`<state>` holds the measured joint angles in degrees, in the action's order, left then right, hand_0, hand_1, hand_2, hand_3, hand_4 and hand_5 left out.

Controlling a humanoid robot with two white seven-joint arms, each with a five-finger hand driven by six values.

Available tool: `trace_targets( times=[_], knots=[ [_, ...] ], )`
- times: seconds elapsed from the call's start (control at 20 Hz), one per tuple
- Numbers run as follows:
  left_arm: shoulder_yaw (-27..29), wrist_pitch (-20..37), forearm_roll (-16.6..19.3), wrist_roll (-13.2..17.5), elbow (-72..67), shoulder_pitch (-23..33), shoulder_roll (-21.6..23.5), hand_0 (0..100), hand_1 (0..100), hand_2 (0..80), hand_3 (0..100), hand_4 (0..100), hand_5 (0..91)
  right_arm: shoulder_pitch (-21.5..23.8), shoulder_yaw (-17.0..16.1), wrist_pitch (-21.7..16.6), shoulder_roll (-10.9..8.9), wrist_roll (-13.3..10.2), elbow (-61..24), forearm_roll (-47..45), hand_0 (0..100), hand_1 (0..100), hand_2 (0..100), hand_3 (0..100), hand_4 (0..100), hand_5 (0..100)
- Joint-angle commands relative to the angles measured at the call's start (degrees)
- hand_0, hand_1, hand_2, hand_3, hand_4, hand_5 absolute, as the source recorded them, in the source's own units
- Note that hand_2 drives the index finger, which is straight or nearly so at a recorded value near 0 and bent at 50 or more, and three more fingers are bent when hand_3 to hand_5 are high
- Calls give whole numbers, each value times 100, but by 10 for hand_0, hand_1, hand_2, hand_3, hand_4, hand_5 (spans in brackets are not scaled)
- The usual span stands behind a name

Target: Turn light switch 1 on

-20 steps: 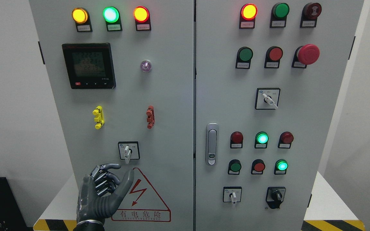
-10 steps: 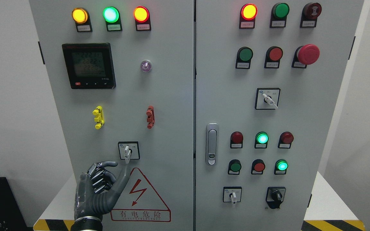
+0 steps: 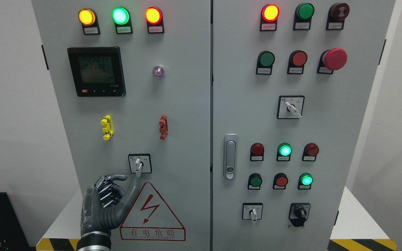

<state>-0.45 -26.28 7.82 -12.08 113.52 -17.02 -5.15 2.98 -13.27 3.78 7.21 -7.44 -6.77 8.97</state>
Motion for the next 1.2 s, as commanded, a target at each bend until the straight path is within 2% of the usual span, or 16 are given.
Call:
trace_targets(
  times=[0.0,0.4,0.55,0.65,1.15],
  knots=[
    [-166,-148,1,4,-75,-125,-56,97,675,499,869,908,868,1,0,0,0,-3,0,0,307,0,0,0,0,0],
    [-175,-211,62,4,-110,-213,-56,124,679,508,869,907,868,-8,0,0,0,-3,0,0,307,0,0,0,0,0],
    [-157,-211,132,4,-154,-222,-56,129,678,515,891,907,869,1,0,0,0,-3,0,0,307,0,0,0,0,0],
    [-131,-211,132,4,-163,-222,-56,133,677,518,945,907,869,1,0,0,0,-3,0,0,307,0,0,0,0,0],
    [-166,-220,124,4,-277,-301,-65,148,662,528,951,909,869,-8,0,0,0,-3,0,0,307,0,0,0,0,0]
  ],
)
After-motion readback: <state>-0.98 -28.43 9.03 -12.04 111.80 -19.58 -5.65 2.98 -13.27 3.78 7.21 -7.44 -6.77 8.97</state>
